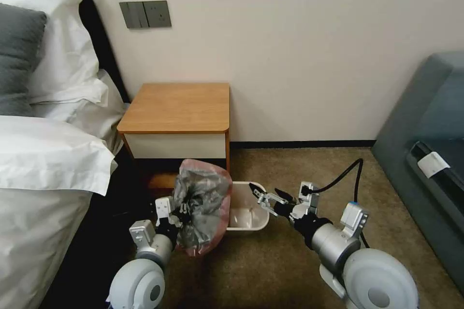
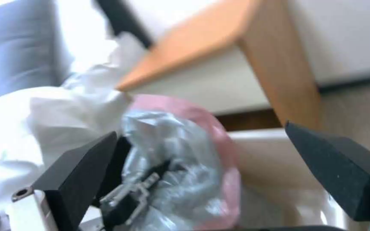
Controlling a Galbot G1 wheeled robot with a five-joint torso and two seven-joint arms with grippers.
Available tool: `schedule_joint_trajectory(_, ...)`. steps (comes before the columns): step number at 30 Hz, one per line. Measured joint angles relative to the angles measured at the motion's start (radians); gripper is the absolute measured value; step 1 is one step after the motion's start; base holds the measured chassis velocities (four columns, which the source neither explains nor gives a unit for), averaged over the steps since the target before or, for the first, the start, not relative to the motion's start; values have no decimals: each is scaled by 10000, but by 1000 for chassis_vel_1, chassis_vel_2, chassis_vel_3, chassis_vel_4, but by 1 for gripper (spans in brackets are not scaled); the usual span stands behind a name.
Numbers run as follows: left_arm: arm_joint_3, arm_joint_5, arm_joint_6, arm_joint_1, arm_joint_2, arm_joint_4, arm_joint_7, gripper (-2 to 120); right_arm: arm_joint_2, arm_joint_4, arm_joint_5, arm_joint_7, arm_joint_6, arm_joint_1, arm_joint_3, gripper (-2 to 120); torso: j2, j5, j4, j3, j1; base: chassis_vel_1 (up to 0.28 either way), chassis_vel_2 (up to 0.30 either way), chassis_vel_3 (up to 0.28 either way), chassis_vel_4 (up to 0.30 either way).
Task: Pick up the garbage bag from the table and place it over the trash can.
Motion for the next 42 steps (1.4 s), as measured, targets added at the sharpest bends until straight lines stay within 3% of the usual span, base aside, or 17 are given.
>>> schedule_joint_trajectory(2,-70,132,-328,41,22,-4,370,7,-284,-236,-698,-1019,164,378,-44,100,1,0,1,0,0,0,0,0,0)
schedule_joint_trajectory(7,-166,495,-944,174,37,22,1024,7,-710,-906,-1499,-2235,267,1431,-314,100,0,0,1,0,0,0,0,0,0)
schedule_joint_trajectory(23,-272,1126,-1517,657,-45,-228,1510,7,-728,-1800,-1202,-2088,29,2930,-1682,100,0,0,1,0,0,0,0,0,0)
schedule_joint_trajectory(34,-296,1178,-1529,749,-200,-401,1548,7,-543,-2411,-1045,-1957,41,3599,-2301,63,0,0,1,0,0,0,0,0,0)
schedule_joint_trajectory(37,-316,1180,-1529,753,-237,-408,1550,7,-535,-2476,-1037,-1959,79,3658,-2365,47,0,0,1,0,0,0,0,0,0)
schedule_joint_trajectory(39,-317,1185,-1527,753,-251,-408,1551,7,-534,-2487,-1033,-1959,114,3675,-2377,44,0,0,1,0,0,0,0,0,0)
schedule_joint_trajectory(42,-318,1226,-1517,736,-303,-387,1563,7,-534,-2525,-989,-1954,173,3734,-2396,28,0,0,1,0,0,0,0,0,0)
